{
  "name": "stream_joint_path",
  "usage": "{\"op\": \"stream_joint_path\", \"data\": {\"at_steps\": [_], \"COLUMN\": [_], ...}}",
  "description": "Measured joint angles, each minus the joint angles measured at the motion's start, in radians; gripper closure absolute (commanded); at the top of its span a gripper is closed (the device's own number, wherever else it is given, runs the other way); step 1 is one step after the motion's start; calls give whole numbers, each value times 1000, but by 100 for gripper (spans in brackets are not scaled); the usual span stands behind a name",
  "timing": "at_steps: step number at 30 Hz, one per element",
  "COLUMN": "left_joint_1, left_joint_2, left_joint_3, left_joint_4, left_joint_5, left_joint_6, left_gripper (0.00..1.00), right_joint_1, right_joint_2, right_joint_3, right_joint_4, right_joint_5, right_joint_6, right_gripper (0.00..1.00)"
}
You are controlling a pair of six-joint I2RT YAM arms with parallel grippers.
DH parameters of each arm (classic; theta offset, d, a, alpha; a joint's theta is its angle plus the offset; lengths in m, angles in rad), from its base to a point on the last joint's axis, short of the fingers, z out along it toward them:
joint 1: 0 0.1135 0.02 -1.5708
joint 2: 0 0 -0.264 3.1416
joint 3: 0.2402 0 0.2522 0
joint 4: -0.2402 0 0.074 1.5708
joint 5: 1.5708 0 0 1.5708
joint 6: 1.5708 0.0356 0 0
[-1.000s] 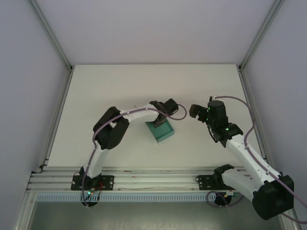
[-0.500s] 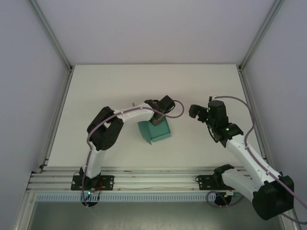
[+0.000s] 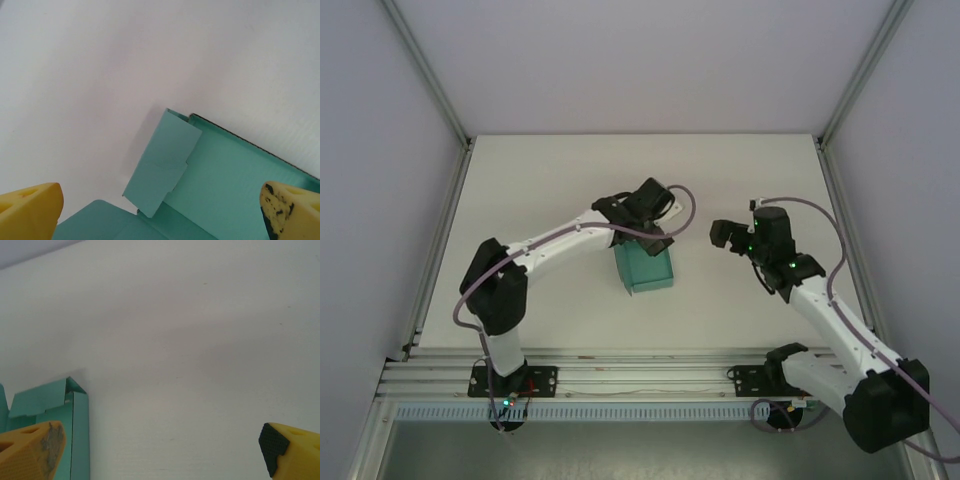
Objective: Assemble paper box
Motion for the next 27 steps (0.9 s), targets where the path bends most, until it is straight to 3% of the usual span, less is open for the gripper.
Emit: {"op": "stream_joint_path", "data": {"at_steps": [6,13,18,22,27], "left_joint_1": [105,270,362,381,387], "left_joint_2": [-260,-548,-594,-626,-685], "left_joint_3": [-177,-442,-642,-727,-763], "left_joint_4": [119,204,219,219,237], "left_joint_5": [-6,-26,-25,-4,20], "left_joint_6": [-235,-472,-573,-613,-636], "left_gripper": [0,0,0,0,0], "right_joint_1": [-4,12,78,140,188], "right_joint_2": [263,659,954,1093,1212], "right_joint_3": [172,566,882,993,1103], "right_joint_4": [3,-69,-235,-376,-480], "right_joint_5": [-218,-454,-511,-548,-555], "right_joint_6": [-183,-448,-673,-843,-936], "right_gripper": [5,15,17,17,17]}}
